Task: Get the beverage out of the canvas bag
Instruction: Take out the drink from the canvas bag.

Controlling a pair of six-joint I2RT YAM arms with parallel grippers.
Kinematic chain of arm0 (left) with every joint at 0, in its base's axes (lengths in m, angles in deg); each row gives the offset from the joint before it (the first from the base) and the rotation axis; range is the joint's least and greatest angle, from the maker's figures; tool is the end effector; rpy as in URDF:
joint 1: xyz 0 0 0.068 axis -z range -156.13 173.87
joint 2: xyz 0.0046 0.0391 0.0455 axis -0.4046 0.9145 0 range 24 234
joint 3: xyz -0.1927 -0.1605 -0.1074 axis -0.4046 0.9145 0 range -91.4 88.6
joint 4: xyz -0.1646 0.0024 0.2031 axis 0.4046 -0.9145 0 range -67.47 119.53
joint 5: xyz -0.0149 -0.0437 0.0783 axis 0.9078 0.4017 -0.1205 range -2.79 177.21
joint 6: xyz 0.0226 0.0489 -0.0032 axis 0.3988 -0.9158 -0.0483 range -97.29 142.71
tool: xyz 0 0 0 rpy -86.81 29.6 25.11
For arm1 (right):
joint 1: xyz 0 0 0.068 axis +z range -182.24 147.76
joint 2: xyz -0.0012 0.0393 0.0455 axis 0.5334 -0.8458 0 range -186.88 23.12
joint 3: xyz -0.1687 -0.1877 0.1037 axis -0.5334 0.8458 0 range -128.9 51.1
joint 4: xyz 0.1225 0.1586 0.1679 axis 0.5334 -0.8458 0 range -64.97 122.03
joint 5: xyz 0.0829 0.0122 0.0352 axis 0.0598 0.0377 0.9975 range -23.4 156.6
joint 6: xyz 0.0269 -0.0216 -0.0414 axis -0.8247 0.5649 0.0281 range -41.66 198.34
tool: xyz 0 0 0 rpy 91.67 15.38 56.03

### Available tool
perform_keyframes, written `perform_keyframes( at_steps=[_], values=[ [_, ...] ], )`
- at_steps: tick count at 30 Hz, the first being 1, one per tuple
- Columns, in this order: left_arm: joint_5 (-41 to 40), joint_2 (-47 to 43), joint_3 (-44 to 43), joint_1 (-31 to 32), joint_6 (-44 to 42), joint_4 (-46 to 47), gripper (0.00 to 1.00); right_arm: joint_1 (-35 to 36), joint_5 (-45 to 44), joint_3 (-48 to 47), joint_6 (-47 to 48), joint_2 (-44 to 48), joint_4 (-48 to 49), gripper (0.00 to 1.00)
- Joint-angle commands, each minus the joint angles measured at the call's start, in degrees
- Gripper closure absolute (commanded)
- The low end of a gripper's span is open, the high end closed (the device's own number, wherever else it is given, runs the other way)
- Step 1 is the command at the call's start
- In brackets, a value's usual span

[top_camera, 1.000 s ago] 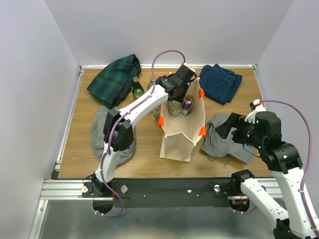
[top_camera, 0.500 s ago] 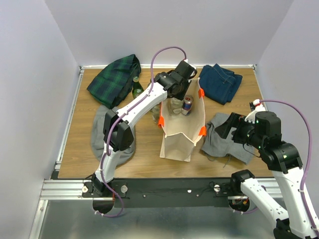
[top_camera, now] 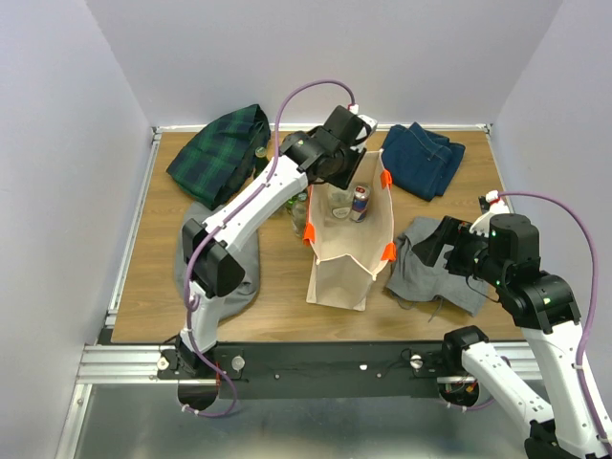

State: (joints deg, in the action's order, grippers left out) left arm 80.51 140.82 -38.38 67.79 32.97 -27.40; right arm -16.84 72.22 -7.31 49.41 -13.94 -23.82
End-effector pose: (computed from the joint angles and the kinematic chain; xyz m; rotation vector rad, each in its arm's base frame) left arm 0.3230 -0.3054 0.3717 0.6421 2.3146 -0.3083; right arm 0.1010 0.0314 0.3558 0.2046 2.2127 0.5419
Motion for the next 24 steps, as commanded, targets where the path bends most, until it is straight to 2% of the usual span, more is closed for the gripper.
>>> perform_keyframes(
  at_steps=[1, 24],
  values=[
    [4.0, -7.6, -2.1, -0.2, -1.7, 2.3, 1.0, 0.3, -0.2, 0.4, -0.3, 0.5, 0.2, 0.02],
    [8.7, -15.5, -3.0, -0.2, -0.9, -0.1, 1.0, 0.2, 0.1, 0.1, -1.3, 1.7, -0.3, 0.02]
  ],
)
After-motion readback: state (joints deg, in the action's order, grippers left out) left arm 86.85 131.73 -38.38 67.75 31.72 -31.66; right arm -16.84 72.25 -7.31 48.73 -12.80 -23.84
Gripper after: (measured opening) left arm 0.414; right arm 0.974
